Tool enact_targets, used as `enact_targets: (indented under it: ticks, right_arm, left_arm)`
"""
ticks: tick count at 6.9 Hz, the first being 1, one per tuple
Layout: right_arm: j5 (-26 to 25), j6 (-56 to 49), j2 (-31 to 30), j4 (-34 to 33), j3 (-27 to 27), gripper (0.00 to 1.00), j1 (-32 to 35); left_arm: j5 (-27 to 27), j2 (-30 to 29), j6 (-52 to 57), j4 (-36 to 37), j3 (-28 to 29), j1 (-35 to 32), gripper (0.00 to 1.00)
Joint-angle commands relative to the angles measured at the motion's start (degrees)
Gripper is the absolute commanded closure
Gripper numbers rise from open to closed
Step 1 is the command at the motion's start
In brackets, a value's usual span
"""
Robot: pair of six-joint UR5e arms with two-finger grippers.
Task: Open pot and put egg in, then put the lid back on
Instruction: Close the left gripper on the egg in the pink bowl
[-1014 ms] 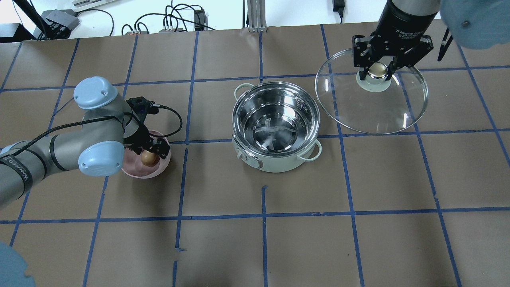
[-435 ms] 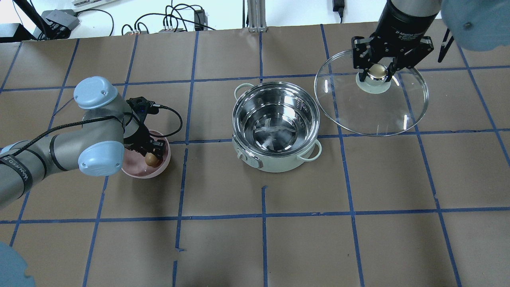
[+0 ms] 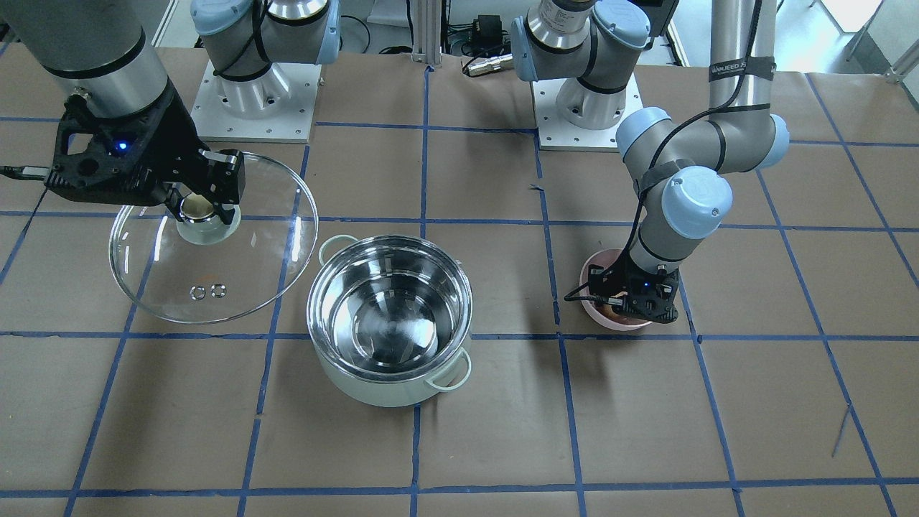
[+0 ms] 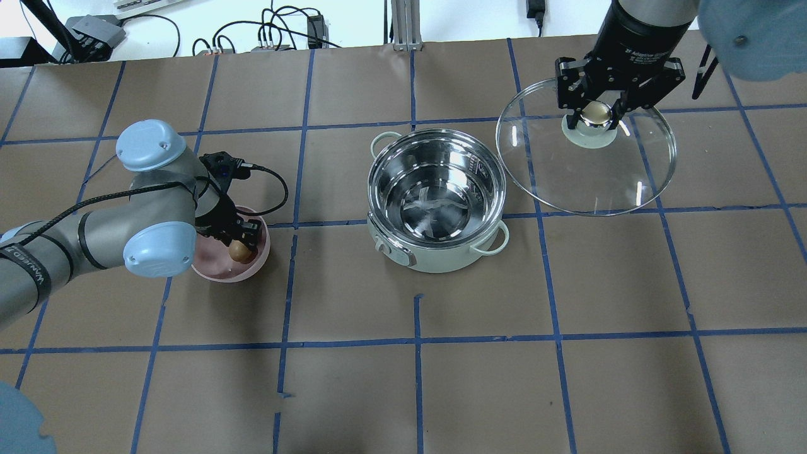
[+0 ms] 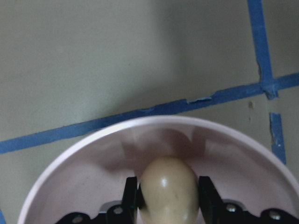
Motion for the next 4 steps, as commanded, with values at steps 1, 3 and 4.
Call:
enact_targets:
  ticks: [1, 3, 4]
  right_arm:
    - [0.12, 0.02, -0.1, -0.17, 0.0, 0.88, 0.09]
    - [0.21, 0.28, -0.1, -0.09, 0.26, 0.88, 0.18]
    - [0.13, 0.28, -0.02, -0.7, 0.87, 0.88, 0.18]
  left_arm:
    - [0.01, 0.61, -0.33, -1.57, 0.4, 0.06, 0.81]
    - [0.01, 1.31, -0.34, -5.58, 3.11, -0.03, 0.81]
    - [0.01, 1.75, -0.42, -9.27, 6.0, -0.03, 0.82]
